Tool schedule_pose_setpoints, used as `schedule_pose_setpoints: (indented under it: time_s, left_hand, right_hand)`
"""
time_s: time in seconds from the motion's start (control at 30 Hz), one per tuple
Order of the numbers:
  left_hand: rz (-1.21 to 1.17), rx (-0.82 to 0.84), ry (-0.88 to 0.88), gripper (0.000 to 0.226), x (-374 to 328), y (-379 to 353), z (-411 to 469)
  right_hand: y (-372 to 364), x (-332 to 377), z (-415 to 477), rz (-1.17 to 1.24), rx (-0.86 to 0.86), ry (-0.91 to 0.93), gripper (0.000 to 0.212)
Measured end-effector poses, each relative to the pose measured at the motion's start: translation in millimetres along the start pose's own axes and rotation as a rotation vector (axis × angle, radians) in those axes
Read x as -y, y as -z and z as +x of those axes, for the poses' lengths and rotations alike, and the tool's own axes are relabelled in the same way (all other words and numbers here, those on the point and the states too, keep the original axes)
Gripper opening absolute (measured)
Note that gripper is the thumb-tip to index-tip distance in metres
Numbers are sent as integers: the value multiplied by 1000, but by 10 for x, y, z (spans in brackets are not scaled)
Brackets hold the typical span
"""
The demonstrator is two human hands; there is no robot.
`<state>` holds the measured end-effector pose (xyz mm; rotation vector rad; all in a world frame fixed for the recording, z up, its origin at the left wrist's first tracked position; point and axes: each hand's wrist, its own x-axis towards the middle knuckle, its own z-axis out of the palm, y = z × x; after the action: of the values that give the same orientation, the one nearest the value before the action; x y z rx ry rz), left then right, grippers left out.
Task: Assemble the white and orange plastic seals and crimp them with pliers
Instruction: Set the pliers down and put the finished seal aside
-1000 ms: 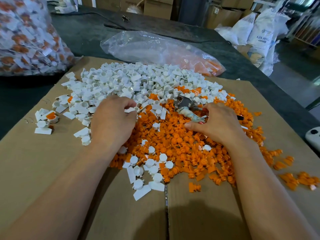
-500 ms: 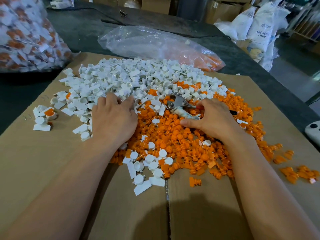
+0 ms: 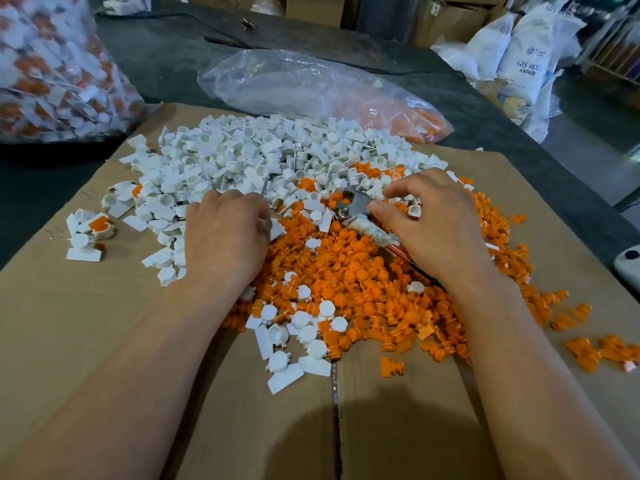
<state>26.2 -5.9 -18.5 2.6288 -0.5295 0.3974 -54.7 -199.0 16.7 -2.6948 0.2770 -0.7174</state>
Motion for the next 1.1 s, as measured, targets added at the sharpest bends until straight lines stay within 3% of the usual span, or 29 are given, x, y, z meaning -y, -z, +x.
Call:
schedule_pose_setpoints:
  time_s: [0.23, 0.37, 0.67, 0.83, 0.93, 1.1]
  left_hand:
    - [-391, -219, -41, 24, -90, 83, -26]
    - [-643, -139, -59, 28, -178, 126, -100]
    - [-740, -24, -8, 21, -251, 125, -146]
    - [-906, -9, 101, 32, -259, 154, -139]
    - [-957, 15, 142, 24, -260, 144, -131]
    - [-1015, 30, 163, 16, -237, 118, -133]
  right_hand:
    - [40, 69, -35, 1, 187, 51, 16]
    - [53, 101, -70, -76, 335, 63, 21]
    - [-125, 157, -75, -147, 406, 35, 23]
    - [-76, 144, -91, 58, 294, -13, 16]
    - [-60, 150, -83, 275, 269, -101, 11]
    - [-55, 203, -103, 480, 240, -85, 32]
